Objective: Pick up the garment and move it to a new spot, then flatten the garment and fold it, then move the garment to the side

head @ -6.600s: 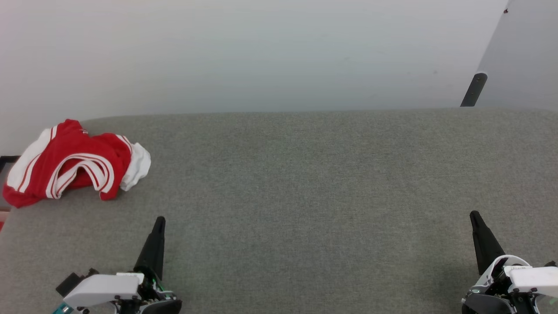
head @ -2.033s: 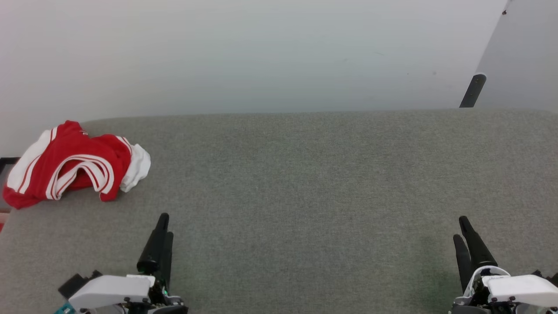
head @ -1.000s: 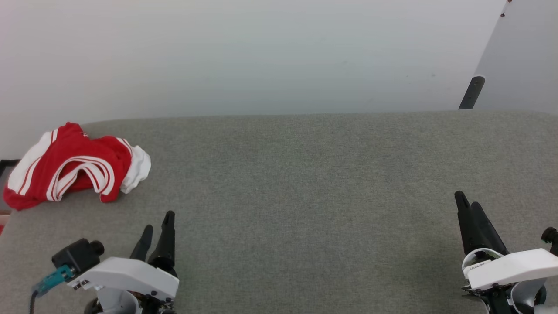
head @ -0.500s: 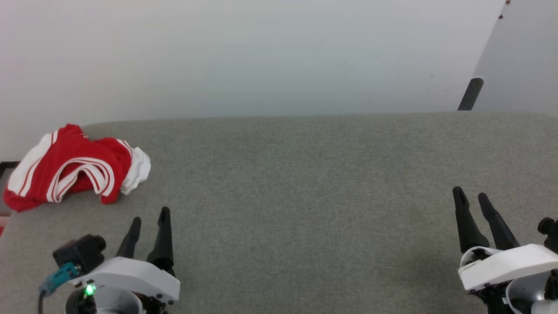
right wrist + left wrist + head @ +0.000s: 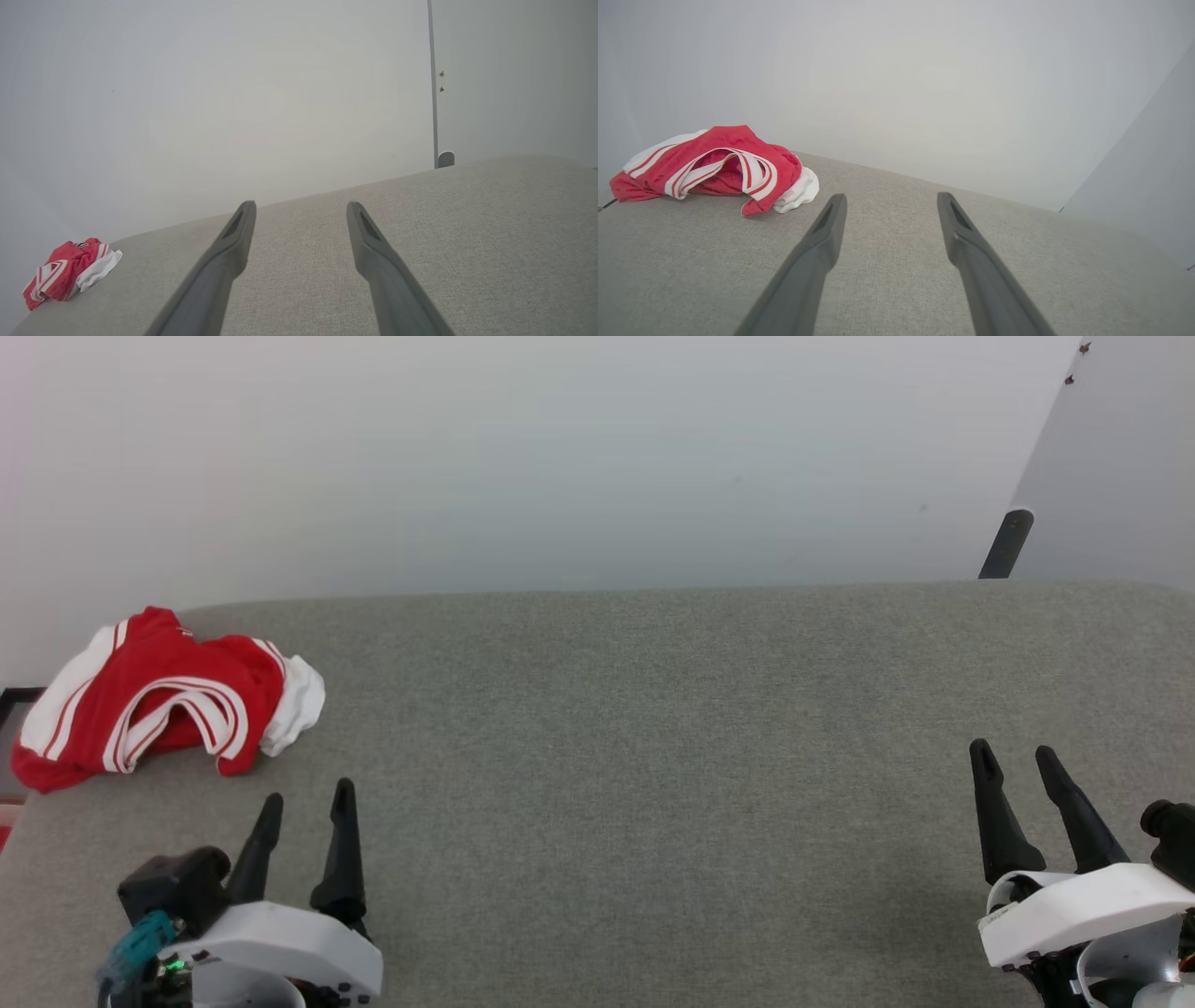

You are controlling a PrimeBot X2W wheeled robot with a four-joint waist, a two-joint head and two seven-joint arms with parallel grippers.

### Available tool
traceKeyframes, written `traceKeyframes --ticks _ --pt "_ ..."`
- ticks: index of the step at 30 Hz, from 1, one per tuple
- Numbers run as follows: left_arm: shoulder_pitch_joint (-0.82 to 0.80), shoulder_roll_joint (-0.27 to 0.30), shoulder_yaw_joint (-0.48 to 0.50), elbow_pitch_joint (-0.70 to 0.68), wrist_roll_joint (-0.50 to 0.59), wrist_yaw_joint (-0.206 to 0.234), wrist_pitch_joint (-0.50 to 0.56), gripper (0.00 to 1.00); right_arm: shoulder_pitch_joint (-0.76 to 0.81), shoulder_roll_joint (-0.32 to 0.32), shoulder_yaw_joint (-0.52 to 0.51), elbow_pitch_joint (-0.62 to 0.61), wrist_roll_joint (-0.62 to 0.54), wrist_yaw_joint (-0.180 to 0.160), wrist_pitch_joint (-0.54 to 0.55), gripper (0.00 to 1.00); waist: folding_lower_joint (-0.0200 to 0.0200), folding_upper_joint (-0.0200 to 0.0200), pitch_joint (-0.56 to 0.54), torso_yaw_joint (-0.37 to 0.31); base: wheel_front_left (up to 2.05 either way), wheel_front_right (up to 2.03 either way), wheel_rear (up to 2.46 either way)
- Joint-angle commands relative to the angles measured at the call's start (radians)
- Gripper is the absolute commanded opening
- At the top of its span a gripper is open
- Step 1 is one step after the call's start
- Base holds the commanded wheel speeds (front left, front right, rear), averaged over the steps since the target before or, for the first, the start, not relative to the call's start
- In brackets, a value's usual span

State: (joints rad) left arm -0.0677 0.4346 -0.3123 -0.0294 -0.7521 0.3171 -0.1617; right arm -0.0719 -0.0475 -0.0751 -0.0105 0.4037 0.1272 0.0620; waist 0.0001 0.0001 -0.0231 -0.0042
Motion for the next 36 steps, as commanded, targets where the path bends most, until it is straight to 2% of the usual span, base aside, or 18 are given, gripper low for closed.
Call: traceKeyframes --ticks 1,7,16,30,36 --pt "0.002 0.017 -0.005 -0.018 0.027 0.012 -0.012 1.00 -0.003 -0.003 0.001 -0.019 -0.036 0.004 -0.003 1.00 0.0000 -0.0001 -0.001 -0.001 0.00 0.00 0.00" --pt "0.021 0.037 -0.010 -0.034 0.061 0.028 -0.026 1.00 0.004 -0.003 0.001 -0.038 -0.098 0.004 -0.003 1.00 0.0000 -0.0001 -0.005 -0.003 0.00 0.00 0.00" --pt "0.051 0.055 0.013 -0.059 0.093 0.021 -0.046 1.00 0.015 -0.003 -0.001 -0.064 -0.183 0.004 -0.003 1.00 0.0000 -0.0001 -0.011 -0.005 0.00 0.00 0.00" --pt "0.095 0.060 0.048 -0.048 0.186 -0.010 -0.074 1.00 0.034 -0.003 -0.013 -0.091 -0.306 0.004 -0.008 1.00 0.0000 -0.0001 -0.028 -0.004 0.00 0.00 0.00" --pt "0.113 0.054 0.059 -0.039 0.219 -0.037 -0.085 1.00 0.045 -0.004 -0.025 -0.098 -0.361 0.005 -0.012 1.00 0.0000 -0.0001 -0.041 -0.001 0.00 0.00 0.00"
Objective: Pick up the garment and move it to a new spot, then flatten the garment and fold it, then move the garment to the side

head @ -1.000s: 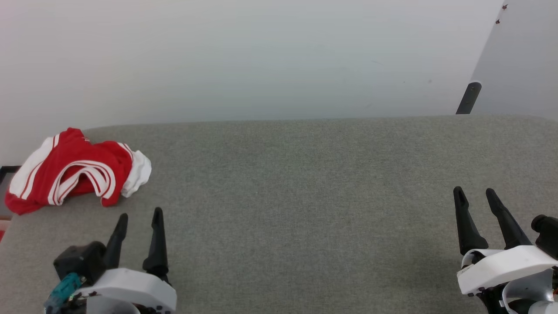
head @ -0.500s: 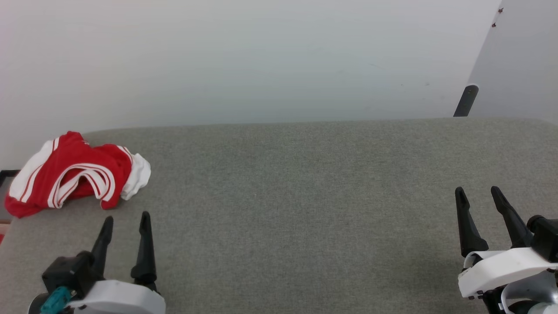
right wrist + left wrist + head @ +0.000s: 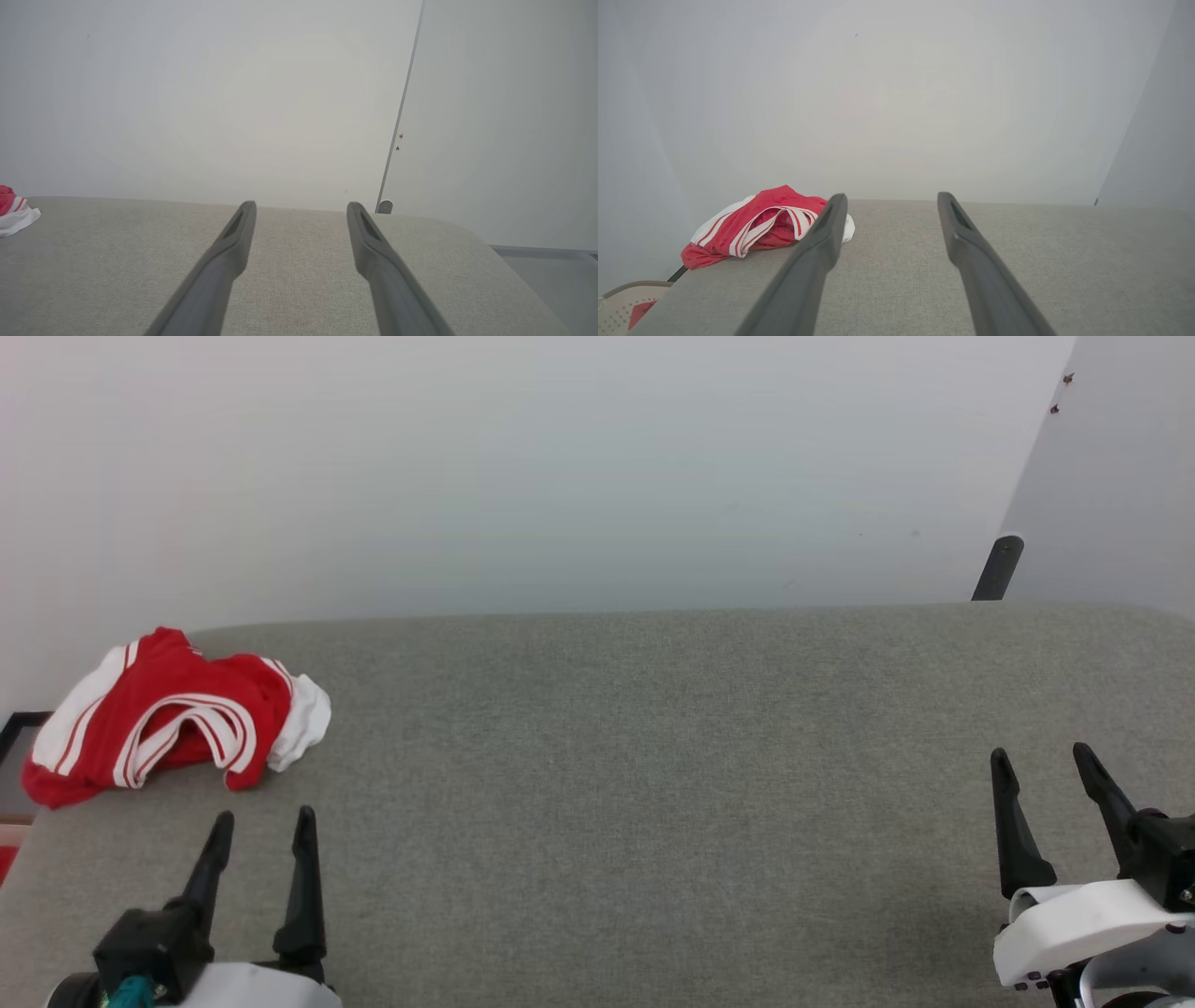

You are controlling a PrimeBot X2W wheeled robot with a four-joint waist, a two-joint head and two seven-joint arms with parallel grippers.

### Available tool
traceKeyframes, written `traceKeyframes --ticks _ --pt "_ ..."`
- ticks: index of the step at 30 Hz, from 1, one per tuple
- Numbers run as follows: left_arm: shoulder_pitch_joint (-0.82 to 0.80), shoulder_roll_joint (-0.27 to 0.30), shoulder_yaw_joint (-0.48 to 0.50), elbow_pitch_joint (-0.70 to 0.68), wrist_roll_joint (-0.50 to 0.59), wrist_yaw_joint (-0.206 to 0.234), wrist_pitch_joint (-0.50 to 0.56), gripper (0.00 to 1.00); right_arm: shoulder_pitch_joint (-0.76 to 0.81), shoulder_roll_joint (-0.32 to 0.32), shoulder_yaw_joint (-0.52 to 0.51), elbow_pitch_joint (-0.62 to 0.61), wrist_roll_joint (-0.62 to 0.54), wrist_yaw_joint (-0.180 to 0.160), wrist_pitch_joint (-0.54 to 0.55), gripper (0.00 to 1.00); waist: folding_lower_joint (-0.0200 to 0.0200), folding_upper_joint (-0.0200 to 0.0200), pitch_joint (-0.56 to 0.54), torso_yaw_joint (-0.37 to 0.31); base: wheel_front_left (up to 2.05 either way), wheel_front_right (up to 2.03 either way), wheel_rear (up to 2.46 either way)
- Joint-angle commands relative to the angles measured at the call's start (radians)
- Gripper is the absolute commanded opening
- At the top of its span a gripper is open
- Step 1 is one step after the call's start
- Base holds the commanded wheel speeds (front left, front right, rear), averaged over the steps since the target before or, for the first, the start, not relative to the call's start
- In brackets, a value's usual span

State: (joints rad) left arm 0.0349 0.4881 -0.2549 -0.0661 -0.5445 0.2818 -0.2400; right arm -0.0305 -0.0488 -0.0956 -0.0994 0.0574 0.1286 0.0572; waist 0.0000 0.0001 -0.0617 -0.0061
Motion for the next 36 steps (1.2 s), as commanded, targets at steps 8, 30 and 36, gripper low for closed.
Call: traceKeyframes --ticks 8,30,36 --pt "0.034 -0.027 0.036 0.015 0.044 -0.053 -0.020 1.00 0.025 -0.002 -0.019 -0.014 -0.080 0.004 -0.012 1.00 0.0000 -0.0001 -0.023 0.003 0.00 0.00 0.00" --pt "0.032 -0.081 0.107 0.082 0.051 -0.144 -0.024 1.00 0.062 -0.002 -0.043 -0.024 -0.112 0.004 -0.005 1.00 0.0000 -0.0001 -0.044 0.029 0.00 0.00 0.00" --pt "0.003 -0.069 0.121 0.112 0.066 -0.113 -0.013 1.00 0.066 -0.002 -0.025 -0.015 -0.094 0.004 0.000 1.00 0.0000 -0.0001 -0.056 0.097 0.00 0.00 0.00"
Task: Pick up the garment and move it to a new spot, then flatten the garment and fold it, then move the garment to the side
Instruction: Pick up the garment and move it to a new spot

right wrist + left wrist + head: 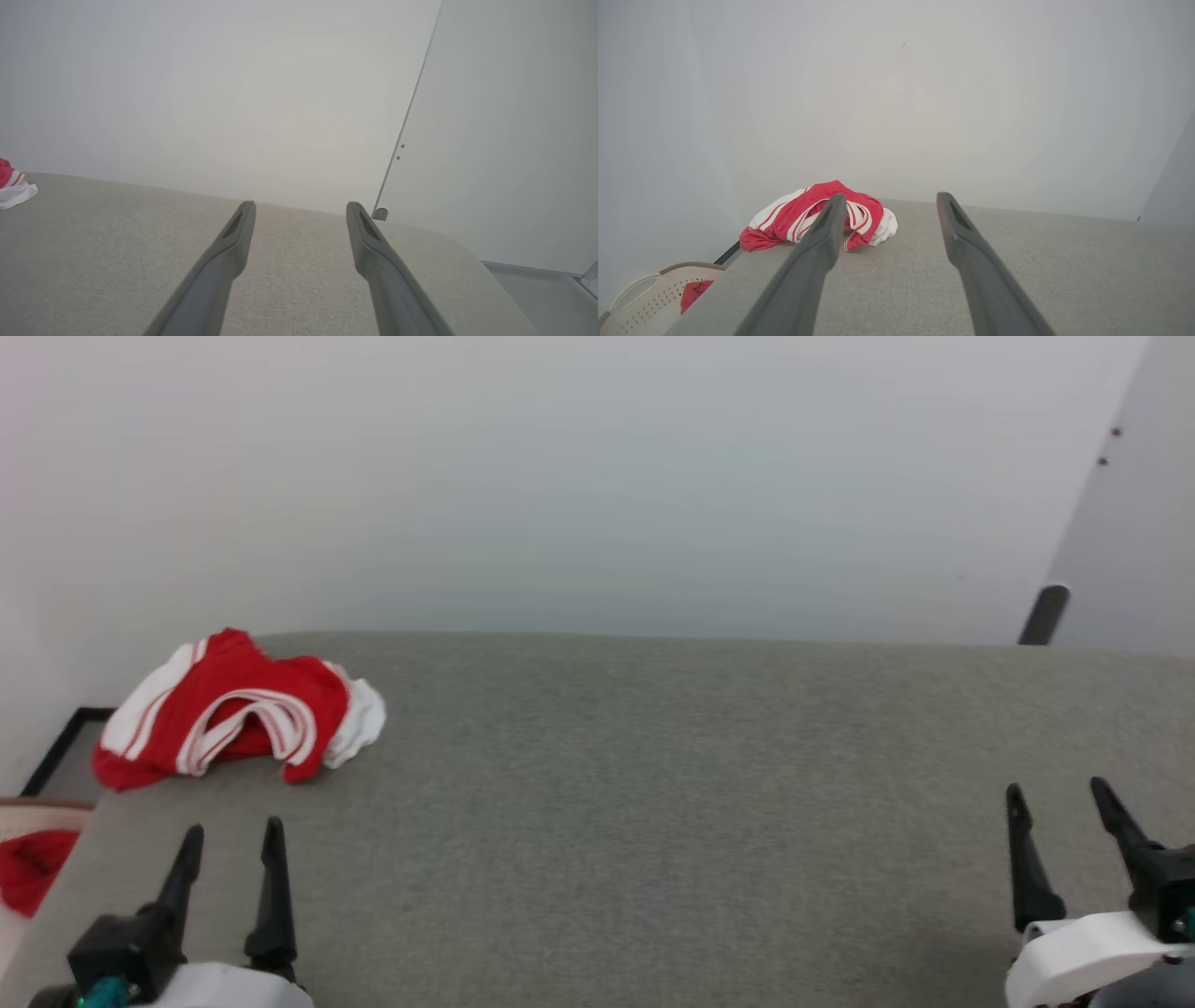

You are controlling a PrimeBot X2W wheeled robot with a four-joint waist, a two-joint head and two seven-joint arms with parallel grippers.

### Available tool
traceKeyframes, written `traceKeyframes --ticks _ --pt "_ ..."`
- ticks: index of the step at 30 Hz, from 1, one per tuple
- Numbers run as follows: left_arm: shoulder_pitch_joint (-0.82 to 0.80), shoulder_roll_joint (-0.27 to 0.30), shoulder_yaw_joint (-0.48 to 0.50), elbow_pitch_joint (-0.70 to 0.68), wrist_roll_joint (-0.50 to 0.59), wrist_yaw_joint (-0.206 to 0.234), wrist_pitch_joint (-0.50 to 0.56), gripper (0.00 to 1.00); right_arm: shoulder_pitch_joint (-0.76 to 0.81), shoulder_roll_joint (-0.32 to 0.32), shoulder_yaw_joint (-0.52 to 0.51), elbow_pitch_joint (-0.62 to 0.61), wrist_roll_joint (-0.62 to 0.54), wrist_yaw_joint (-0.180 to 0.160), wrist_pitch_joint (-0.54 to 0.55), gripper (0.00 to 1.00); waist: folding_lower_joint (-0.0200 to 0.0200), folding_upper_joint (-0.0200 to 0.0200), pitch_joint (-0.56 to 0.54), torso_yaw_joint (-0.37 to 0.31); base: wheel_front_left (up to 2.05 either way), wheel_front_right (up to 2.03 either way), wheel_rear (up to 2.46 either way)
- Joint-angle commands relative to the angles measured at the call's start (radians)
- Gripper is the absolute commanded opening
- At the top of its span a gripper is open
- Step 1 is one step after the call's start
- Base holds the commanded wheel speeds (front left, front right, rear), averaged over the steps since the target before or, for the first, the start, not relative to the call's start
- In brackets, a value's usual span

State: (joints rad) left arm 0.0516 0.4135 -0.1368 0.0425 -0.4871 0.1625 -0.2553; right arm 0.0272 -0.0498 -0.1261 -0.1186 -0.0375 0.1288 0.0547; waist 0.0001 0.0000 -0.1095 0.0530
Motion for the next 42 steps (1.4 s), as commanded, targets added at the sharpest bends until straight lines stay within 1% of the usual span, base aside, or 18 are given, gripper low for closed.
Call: traceKeyframes --ticks 1,6,9,14,17,23,31,37,42 --pt "-0.017 0.008 0.007 0.009 0.009 0.015 0.007 1.00 0.007 0.000 0.017 0.010 0.008 0.004 0.004 1.00 -0.0001 0.0000 -0.011 0.053 0.00 0.00 0.00" --pt "-0.045 0.018 0.019 0.020 0.021 0.048 0.025 1.00 -0.002 -0.001 0.066 0.026 0.032 0.003 0.003 1.00 -0.0001 0.0000 -0.025 0.149 0.00 0.00 0.00" --pt "-0.052 0.030 0.024 0.020 0.024 0.053 0.034 1.00 -0.015 0.000 0.098 0.040 0.045 0.003 0.001 1.00 -0.0001 0.0000 -0.033 0.211 0.00 0.00 0.00" --pt "-0.064 0.052 0.018 0.010 0.032 0.049 0.060 1.00 -0.029 0.000 0.131 0.064 0.073 0.003 -0.009 1.00 -0.0001 0.0000 -0.048 0.316 0.00 0.00 0.00" --pt "-0.050 0.066 0.033 -0.005 0.025 0.057 0.063 1.00 -0.053 0.000 0.159 0.072 0.084 0.002 -0.009 1.00 -0.0001 0.0000 -0.035 0.352 0.00 0.00 0.00" --pt "-0.026 0.065 0.066 -0.029 0.002 0.073 0.044 1.00 -0.109 0.000 0.199 0.107 0.087 0.002 -0.013 1.00 -0.0001 0.0000 0.000 0.390 0.00 0.00 0.00" --pt "0.000 0.051 0.084 -0.050 -0.015 0.087 0.034 1.00 -0.148 0.000 0.217 0.147 0.082 0.002 -0.022 1.00 -0.0001 0.0000 0.016 0.404 0.00 0.00 0.00" --pt "-0.029 0.052 0.070 -0.043 -0.029 0.065 0.047 1.00 -0.134 0.000 0.200 0.150 0.073 0.002 -0.016 1.00 -0.0001 0.0000 0.020 0.405 0.00 0.00 0.00" --pt "-0.113 0.061 0.033 -0.015 -0.041 0.020 0.086 1.00 -0.090 0.000 0.156 0.119 0.061 0.002 0.002 1.00 -0.0001 0.0000 0.026 0.406 0.00 0.00 0.00"
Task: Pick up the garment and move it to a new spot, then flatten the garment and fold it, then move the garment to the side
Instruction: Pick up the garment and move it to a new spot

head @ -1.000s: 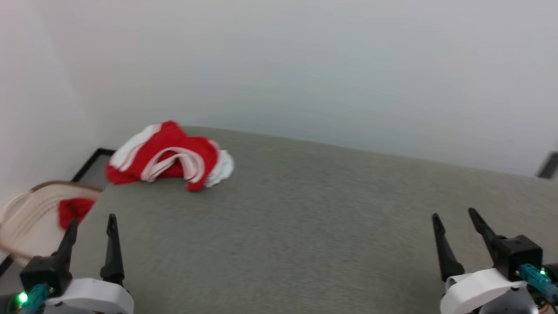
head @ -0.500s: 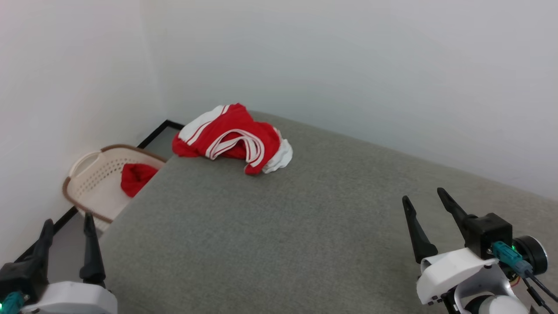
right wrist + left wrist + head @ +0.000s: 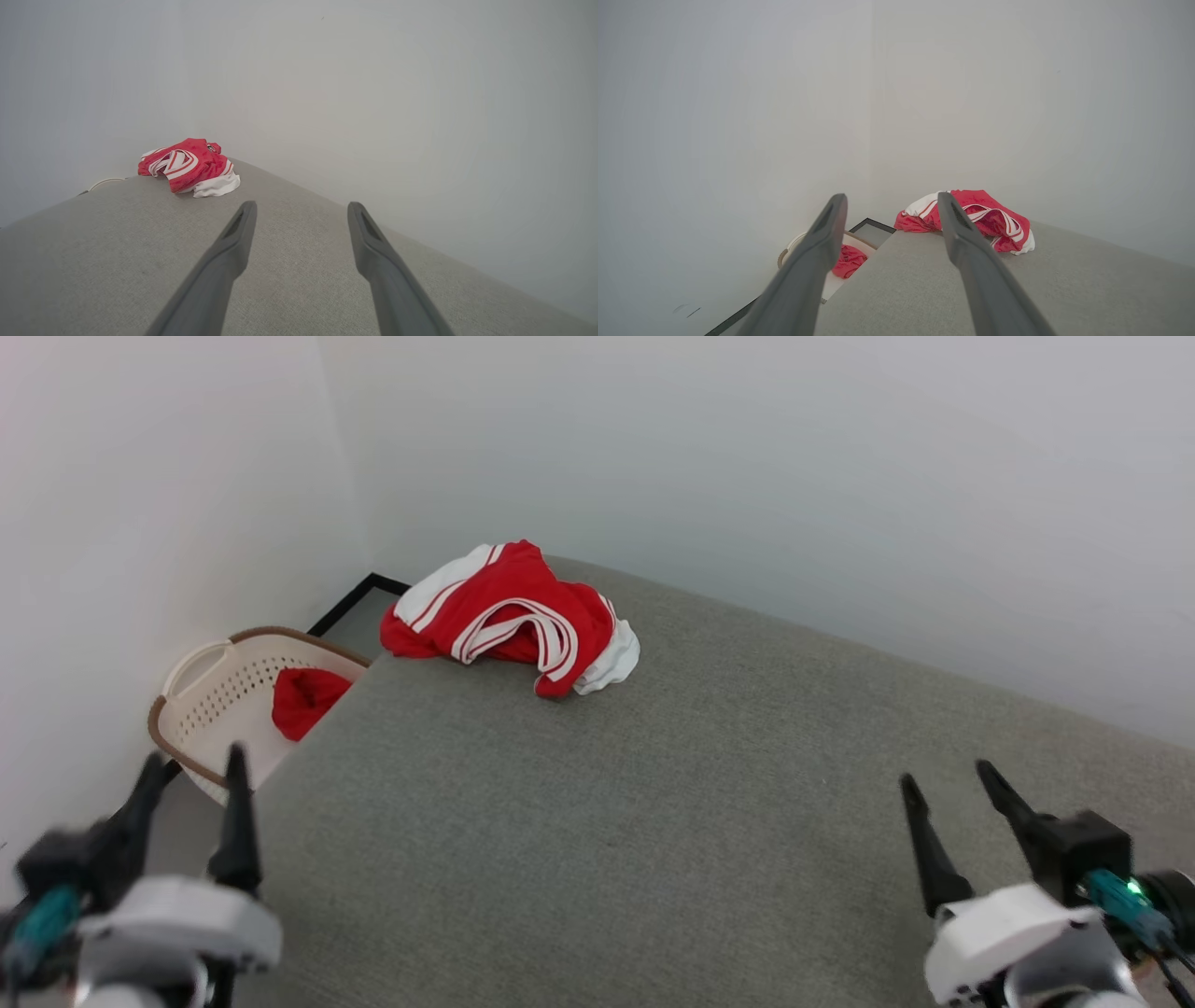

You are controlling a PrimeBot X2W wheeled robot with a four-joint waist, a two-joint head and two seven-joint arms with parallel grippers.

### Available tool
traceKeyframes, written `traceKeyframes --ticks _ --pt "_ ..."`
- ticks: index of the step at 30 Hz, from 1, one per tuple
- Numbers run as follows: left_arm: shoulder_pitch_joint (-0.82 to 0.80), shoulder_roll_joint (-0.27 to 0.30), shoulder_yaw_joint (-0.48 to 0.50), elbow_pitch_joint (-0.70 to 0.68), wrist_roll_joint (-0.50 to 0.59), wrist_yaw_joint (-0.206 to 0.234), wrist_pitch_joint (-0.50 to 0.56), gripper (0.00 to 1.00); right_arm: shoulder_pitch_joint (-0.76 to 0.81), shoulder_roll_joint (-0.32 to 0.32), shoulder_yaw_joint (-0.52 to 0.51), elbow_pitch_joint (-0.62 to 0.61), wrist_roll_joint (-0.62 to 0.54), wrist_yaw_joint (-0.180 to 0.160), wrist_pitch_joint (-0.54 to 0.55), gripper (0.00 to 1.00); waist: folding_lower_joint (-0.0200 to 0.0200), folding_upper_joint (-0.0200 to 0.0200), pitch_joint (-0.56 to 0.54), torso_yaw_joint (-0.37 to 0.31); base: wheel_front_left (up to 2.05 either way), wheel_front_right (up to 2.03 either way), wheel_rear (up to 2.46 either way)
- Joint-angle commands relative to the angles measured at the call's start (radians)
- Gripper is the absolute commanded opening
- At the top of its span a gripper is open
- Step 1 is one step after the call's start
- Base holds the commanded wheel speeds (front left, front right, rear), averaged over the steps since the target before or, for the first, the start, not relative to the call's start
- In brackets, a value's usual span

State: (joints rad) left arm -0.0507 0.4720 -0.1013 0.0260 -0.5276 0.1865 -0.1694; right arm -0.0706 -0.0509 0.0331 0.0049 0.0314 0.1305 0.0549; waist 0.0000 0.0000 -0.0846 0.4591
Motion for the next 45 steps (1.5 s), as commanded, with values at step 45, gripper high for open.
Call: traceKeyframes --ticks 45 --pt "-1.129 0.154 -0.128 0.863 -0.221 -0.246 0.835 1.00 -0.205 -0.085 -0.018 -0.468 -0.039 0.000 0.219 1.00 0.0000 0.0000 0.730 -0.447 0.00 0.00 0.00"
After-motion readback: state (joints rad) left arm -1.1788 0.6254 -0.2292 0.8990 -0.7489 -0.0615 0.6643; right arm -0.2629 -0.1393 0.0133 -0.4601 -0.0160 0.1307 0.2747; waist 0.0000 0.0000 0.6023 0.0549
